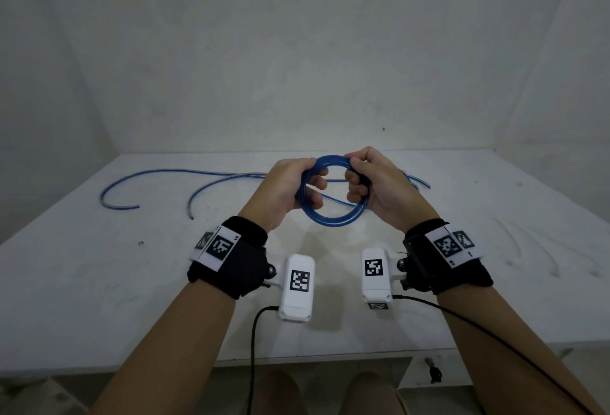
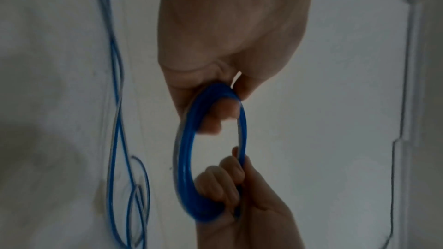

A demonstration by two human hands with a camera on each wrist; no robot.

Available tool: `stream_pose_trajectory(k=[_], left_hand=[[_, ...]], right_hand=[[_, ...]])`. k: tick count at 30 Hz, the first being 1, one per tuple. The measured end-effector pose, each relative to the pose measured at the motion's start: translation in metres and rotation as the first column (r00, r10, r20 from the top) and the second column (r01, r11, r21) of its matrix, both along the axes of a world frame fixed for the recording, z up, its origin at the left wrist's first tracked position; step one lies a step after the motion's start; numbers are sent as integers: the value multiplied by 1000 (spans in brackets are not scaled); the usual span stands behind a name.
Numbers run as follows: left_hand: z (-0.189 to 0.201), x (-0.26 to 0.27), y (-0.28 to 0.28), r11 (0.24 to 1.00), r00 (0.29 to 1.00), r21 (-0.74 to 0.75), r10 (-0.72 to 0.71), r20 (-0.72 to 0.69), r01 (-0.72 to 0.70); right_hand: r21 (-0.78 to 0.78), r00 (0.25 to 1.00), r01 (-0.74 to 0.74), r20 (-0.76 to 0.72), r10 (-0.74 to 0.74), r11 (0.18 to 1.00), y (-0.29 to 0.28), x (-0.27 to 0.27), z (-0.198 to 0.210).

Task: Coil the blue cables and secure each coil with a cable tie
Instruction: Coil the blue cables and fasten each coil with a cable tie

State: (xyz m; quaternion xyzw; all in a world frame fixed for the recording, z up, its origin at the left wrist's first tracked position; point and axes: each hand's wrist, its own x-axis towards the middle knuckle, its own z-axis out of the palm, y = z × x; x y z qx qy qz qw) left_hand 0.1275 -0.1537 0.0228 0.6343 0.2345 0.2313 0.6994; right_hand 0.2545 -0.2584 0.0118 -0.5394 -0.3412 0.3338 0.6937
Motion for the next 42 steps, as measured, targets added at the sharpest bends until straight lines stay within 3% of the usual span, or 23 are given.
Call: stream_pose_trajectory(k=[4,9,12,17,19,24,28,32,35,42], left_hand=[[5,5,-2,975,998,221,29,-54,-17],[-2,9,-2,987,984,61,138,110,-145],[-6,12,-6,987,981,44,146,125,-153],[-7,26,-23,930,994,356,108,-20,-94],[-8,34,-31,915,993,393,117,-34,-94],[-12,60,-61,970,998,237,60,15,-62],[-19,82,-92,983,1000,183,5,29,-11],[-26,102,-123,988,998,138,-67,10,65],[-32,114,-141,984,993,133,-117,-16,119],[-39,132,-165,976,984,136,-163,-76,172]], right_hand=[[-24,998,-20,58,21,1000,2,-3,5],[90,995,-45,-87,53,995,-5,-5,3],[84,991,10,-131,2,996,-8,-4,-1],[74,990,90,-115,-82,993,-25,6,-3],[90,990,101,-104,-92,991,-36,11,-4],[76,989,146,-37,-143,986,-76,26,-6],[-3,957,276,87,-275,961,-122,44,-11],[-90,914,392,150,-377,915,-175,66,-15],[-256,889,445,246,-387,858,-210,85,-20],[-582,804,559,554,-216,590,-234,130,-37]])
